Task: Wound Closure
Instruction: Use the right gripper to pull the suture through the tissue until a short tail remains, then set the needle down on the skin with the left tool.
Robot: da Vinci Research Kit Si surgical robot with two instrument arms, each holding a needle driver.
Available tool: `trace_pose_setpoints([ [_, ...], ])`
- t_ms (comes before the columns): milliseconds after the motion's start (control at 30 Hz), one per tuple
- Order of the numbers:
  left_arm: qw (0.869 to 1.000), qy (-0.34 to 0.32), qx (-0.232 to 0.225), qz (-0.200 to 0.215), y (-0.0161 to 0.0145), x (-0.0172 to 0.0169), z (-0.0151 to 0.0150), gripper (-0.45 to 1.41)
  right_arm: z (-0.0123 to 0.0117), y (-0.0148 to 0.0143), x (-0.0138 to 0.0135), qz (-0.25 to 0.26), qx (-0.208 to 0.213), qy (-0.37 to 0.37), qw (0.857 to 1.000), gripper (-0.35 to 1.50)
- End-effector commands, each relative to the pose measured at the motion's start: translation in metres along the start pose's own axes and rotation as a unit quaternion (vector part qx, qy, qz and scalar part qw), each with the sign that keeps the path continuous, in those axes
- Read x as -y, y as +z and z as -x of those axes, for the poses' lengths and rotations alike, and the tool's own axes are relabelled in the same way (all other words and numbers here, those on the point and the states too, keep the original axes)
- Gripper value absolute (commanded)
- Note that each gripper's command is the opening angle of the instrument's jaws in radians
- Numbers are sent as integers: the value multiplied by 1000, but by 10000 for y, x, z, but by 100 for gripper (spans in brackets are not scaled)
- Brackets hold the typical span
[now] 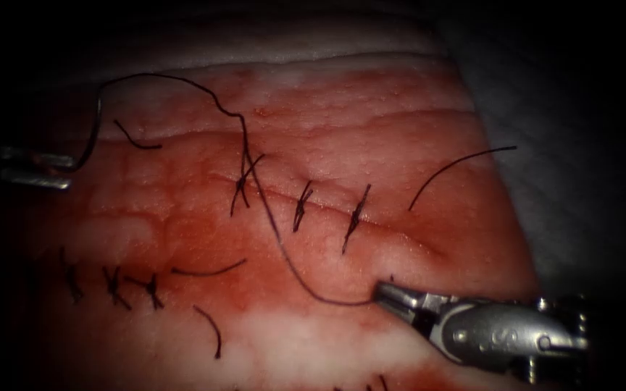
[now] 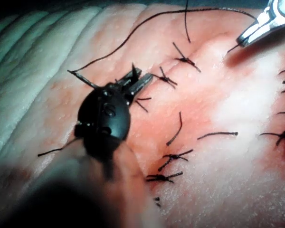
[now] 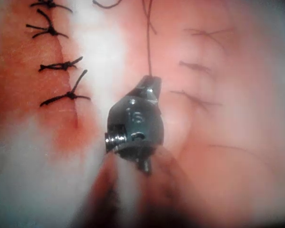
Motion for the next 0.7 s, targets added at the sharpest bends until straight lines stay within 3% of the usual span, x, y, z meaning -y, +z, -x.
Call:
trace_pose_setpoints([
  [33, 1000, 2, -3, 5, 5, 2, 3, -45, 3, 6, -1, 7, -12, 0, 1000, 111],
  [133, 1000, 7, -13, 23, 9, -3, 4, -45, 6, -2, -4, 24, -40, 3, 999, 135],
  [233, 999, 13, -22, 35, 12, -9, 7, -45, 11, -11, -6, 24, -48, 2, 999, 135],
  [267, 999, 15, -25, 40, 14, -10, 8, -32, 12, -13, -6, 23, -48, 2, 999, 133],
  [300, 998, 17, -29, 45, 15, -11, 8, -3, 13, -15, -7, 22, -49, 2, 999, 131],
  [433, 998, 5, -38, 58, 19, -14, 8, 54, 19, -22, -10, 19, -50, 0, 999, 120],
  [500, 998, 2, -33, 50, 21, -18, 9, 93, 20, -24, -11, 18, -51, 0, 999, 113],
  [700, 999, -22, 2, 34, 13, -29, 15, 91, 22, -25, -12, 17, -51, -1, 999, 103],
])
